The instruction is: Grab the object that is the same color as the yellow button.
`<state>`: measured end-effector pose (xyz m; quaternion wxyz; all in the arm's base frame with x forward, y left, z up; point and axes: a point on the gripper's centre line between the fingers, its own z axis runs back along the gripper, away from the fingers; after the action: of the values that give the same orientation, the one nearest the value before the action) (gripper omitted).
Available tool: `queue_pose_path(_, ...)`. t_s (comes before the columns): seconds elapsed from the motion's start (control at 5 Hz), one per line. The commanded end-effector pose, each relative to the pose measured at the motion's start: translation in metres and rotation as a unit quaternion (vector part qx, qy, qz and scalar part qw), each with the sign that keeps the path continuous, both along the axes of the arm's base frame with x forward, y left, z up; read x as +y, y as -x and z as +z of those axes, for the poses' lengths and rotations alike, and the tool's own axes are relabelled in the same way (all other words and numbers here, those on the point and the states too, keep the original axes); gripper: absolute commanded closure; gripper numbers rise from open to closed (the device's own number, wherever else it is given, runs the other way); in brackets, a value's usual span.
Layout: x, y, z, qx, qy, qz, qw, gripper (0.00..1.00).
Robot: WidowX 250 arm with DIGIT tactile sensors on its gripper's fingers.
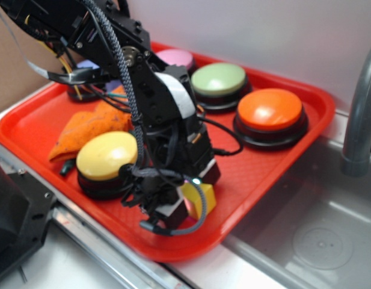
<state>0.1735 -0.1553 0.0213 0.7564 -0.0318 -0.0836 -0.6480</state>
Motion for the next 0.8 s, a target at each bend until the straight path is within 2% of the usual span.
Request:
queue_pose_path(0.0,0.006,-0.005,0.018,0.002,0.02,0.05,0.999,1.0)
queue_pose_path(0.2,0.017,-0.012,0.046,-0.006,-0.005,0.147,0.989,1.0)
queue_pose_path(0.4,0.028,-0.017,0.077,-0.018,-0.017,0.227,0.974,1.0)
queue_pose_path(0.6,0.044,-0.018,0.106,-0.015,-0.057,0.315,0.947,1.0)
